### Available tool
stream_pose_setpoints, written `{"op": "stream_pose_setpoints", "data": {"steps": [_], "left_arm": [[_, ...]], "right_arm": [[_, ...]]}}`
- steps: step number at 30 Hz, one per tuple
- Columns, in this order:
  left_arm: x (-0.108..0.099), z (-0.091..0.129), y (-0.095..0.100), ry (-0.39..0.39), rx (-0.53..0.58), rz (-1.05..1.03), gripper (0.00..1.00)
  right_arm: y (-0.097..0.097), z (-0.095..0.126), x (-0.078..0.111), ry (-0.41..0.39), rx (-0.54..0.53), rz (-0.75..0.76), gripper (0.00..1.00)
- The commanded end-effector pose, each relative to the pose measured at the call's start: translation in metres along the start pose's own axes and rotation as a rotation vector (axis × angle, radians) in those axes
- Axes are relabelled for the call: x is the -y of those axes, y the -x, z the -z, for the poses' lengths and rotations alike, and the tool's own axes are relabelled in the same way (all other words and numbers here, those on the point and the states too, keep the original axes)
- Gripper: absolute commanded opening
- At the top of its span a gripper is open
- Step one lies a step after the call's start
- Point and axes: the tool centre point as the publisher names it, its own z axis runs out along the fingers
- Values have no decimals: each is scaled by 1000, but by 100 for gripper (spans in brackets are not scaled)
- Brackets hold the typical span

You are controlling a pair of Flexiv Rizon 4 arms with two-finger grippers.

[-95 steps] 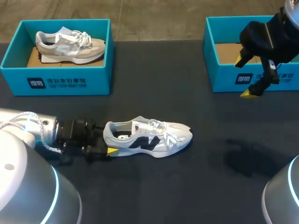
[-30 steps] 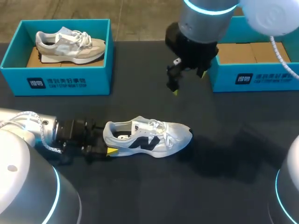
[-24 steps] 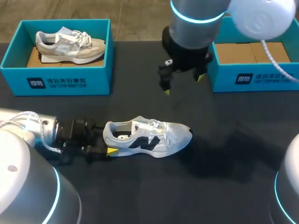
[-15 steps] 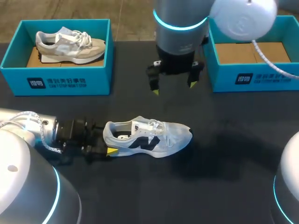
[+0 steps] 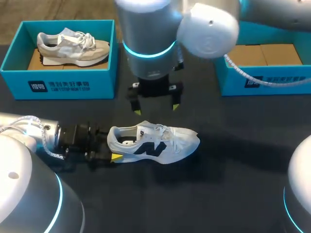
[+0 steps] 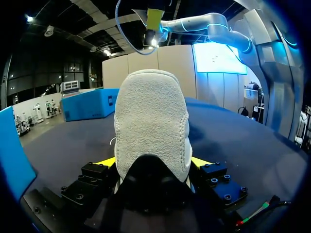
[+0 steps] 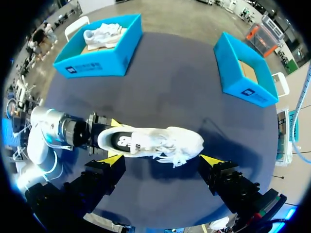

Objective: Take the shoe out of the shoebox, open the shoe tongue, remove and reinsert the insole, then place the shoe into the shoebox

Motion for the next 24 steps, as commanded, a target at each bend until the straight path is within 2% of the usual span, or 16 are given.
{"op": "stream_pose_setpoints", "data": {"steps": [1, 10, 17, 24], "left_arm": [[-4, 2, -1, 0, 2, -1, 0], [-4, 2, -1, 0, 2, -1, 0], [-4, 2, -1, 0, 2, -1, 0], [-4, 2, -1, 0, 2, -1, 0]], "right_arm": [[-26, -16, -1, -30, 76, 2, 100], [-31, -33, 9, -26, 163, -127, 100], [-41, -50, 10, -38, 255, -103, 100], [-47, -67, 10, -66, 302, -74, 100]]}}
